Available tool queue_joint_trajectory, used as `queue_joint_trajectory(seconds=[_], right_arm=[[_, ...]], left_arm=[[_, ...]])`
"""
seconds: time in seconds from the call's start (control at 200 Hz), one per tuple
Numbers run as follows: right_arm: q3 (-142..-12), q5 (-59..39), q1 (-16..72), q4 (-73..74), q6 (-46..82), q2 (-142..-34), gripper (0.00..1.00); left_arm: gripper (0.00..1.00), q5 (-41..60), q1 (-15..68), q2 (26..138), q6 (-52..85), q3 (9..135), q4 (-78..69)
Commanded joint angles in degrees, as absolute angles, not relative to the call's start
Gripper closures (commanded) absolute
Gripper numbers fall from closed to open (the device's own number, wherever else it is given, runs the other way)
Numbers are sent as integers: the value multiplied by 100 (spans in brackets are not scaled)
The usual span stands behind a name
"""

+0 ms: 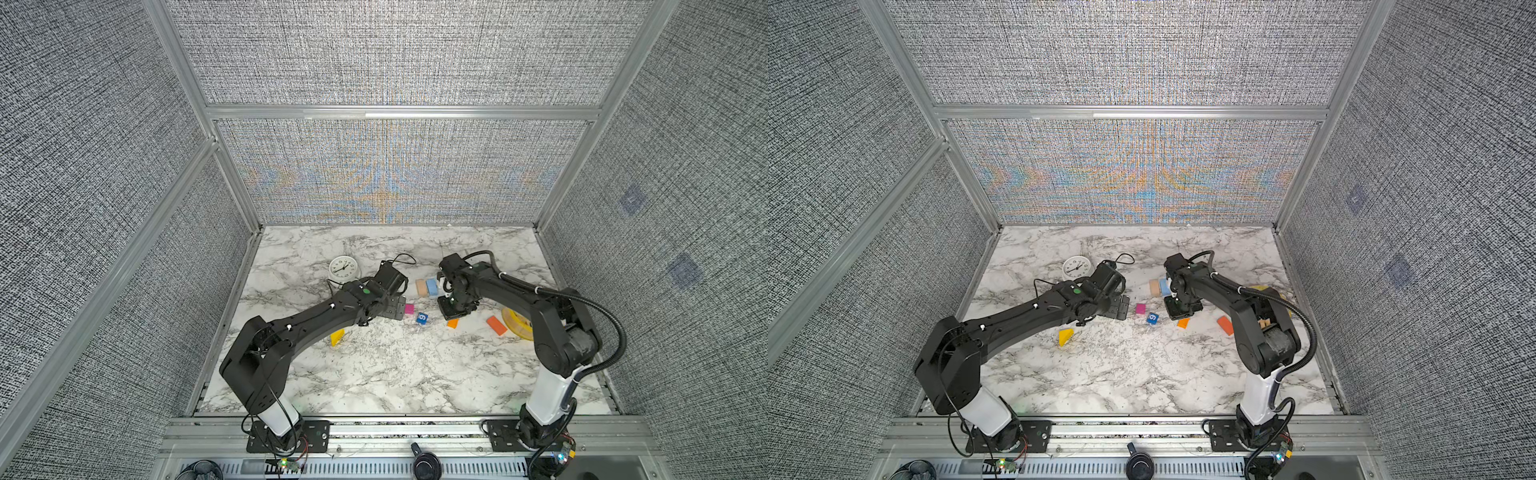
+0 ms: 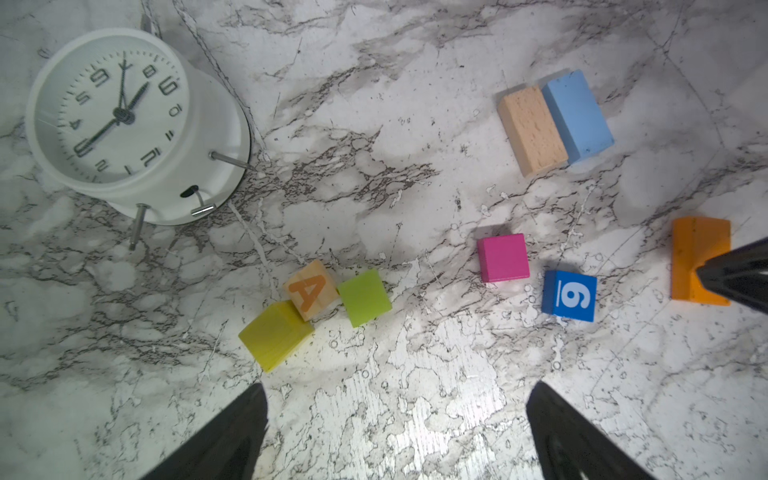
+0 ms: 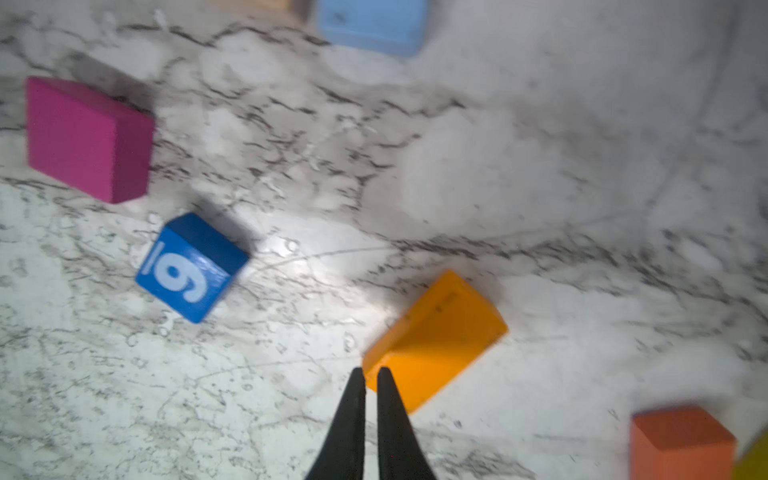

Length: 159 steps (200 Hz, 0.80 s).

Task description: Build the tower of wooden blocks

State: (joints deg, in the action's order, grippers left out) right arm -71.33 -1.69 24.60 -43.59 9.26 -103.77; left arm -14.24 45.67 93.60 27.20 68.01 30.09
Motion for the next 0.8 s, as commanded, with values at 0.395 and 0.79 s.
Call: queue_joint_trajectory(seconds=[0.395,0.79], right_arm=[[-6281,-565,2079,-3943,1313,-10157,100],[-6863,-576,2396,-3990,1367,-10599,99]], left_arm=[[1,-1485,4562,9407,2755,6786,2930],[1,-1572,4561,9325,2768,6715,2971]])
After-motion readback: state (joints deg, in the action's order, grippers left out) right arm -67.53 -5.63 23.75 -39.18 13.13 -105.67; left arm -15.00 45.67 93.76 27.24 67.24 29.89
